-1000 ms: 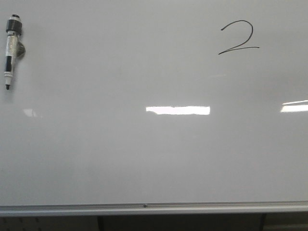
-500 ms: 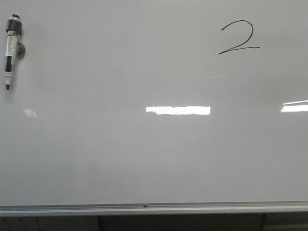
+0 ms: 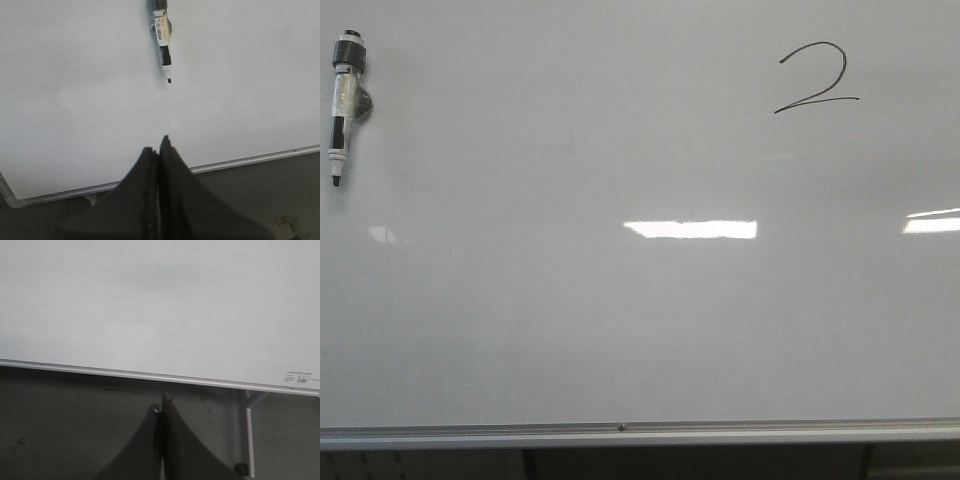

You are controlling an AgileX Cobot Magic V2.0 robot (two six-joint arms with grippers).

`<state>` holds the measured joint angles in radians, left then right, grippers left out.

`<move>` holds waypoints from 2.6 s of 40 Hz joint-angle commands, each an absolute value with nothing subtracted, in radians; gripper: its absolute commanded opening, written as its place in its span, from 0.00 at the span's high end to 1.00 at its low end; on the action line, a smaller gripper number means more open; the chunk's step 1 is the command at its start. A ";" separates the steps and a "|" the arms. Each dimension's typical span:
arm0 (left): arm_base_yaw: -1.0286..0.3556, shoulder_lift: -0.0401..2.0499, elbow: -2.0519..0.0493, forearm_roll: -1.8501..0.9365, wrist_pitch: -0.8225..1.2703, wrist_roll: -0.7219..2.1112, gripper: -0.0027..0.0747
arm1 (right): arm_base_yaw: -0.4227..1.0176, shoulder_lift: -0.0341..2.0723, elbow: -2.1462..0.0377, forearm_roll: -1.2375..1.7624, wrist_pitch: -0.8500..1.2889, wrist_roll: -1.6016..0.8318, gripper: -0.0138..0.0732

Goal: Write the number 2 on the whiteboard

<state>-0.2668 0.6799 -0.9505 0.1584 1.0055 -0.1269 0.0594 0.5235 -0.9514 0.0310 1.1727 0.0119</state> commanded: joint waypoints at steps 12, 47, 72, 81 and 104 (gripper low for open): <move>-0.275 0.680 -0.986 0.161 0.943 -0.123 0.99 | 0.053 0.529 -0.974 0.019 1.107 0.011 0.92; -0.016 0.210 -0.341 0.022 0.291 -0.028 0.99 | 0.053 0.529 -0.974 0.019 1.108 0.011 0.92; 0.022 -0.019 0.027 0.011 -0.080 -0.028 0.99 | 0.053 0.529 -0.974 0.019 1.112 0.011 0.92; 0.022 -0.019 0.027 0.015 -0.080 -0.028 0.99 | 0.053 0.529 -0.974 0.019 1.112 0.011 0.92; 0.016 -0.023 0.027 -0.010 -0.079 0.027 0.99 | 0.053 0.529 -0.974 0.019 1.112 0.011 0.92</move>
<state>0.0232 -0.0025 0.0050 0.0000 0.0000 0.0246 0.0594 0.5235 -0.9514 0.0310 1.1727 0.0137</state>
